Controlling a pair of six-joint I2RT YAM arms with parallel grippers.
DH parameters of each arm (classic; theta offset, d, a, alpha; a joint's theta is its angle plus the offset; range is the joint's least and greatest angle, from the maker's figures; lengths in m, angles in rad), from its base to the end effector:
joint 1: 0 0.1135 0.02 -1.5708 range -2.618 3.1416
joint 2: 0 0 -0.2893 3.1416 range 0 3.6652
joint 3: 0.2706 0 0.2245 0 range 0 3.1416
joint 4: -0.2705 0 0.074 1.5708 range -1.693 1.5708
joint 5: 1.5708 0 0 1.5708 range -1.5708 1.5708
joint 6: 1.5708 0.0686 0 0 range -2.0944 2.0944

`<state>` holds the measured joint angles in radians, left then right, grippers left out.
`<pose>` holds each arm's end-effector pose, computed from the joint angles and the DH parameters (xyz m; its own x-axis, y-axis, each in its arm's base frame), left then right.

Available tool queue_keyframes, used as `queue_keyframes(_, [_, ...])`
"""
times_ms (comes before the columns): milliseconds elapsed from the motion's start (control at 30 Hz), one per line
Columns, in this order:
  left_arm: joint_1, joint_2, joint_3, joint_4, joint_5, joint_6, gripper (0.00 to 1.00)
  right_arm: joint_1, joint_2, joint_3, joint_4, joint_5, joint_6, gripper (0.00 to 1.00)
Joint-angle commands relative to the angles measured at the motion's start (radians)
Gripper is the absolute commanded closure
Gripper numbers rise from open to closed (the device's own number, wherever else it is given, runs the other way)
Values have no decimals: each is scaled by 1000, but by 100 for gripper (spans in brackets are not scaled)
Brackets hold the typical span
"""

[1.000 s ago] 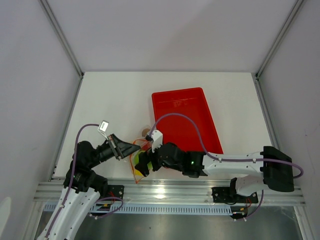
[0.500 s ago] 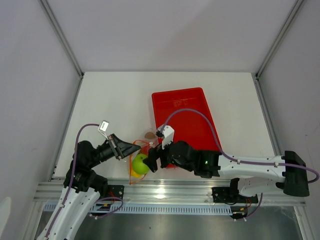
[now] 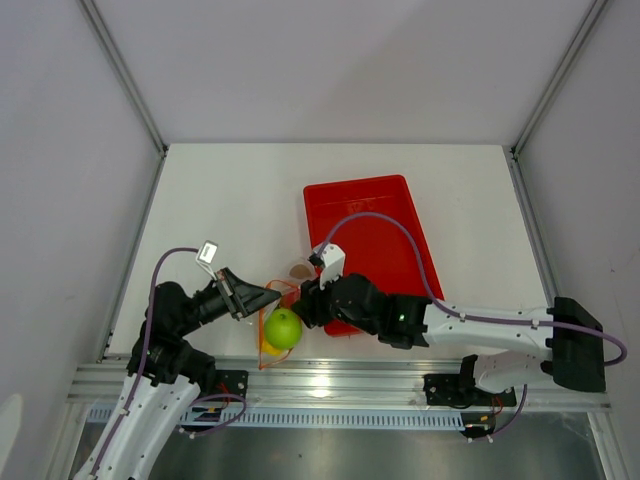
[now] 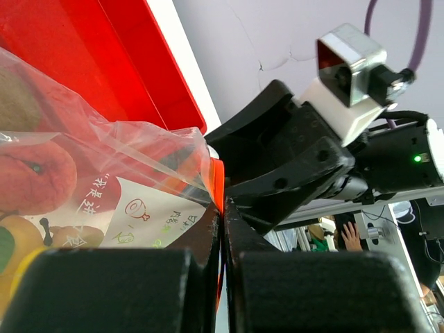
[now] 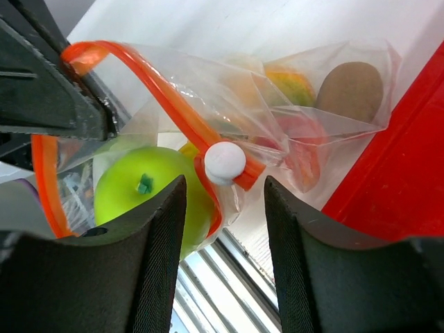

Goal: Place the food in the zip-top bag and seal the zipper
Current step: Place the fake fruit in the zipper food storage bag, then adjust the zipper food storage bag at the center of the board.

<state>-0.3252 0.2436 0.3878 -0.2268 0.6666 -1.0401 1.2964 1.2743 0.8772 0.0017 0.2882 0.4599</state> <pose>0.0548 -0.0633 0.2632 -0.7597 -0.4592 -0.4605 0.3553 0.3000 -0.8853 0.0966 0.2711 0.3080 -0.4716 -0.1048 -0.8756 -0.7170 0.6236 0.3116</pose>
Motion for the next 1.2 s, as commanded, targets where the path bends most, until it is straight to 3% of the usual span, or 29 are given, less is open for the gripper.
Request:
queue_keyframes(0, [-6, -7, 3, 40, 24, -20, 99, 1, 39, 46, 72, -6, 9, 50])
queue_keyframes(300, [-8, -10, 0, 44, 27, -20, 99, 3, 123, 75, 81, 51, 54, 54])
queue_keyframes(367, [-6, -10, -1, 46, 28, -20, 99, 3, 137, 83, 78, 42, 62, 60])
queue_keyframes(500, [-6, -9, -3, 47, 28, -17, 99, 4, 140, 106, 49, 38, 94, 85])
queue_keyframes(700, [-6, -7, 16, 11, 10, 9, 99, -2, 109, 180, -112, 43, 177, 97])
queue_keyframes(867, [-6, -6, 78, -72, -18, 69, 99, -25, 97, 291, -297, 34, 195, 100])
queue_keyframes(1167, [-6, -24, 210, -290, -130, 193, 99, -85, 68, 290, -448, -84, 201, 100])
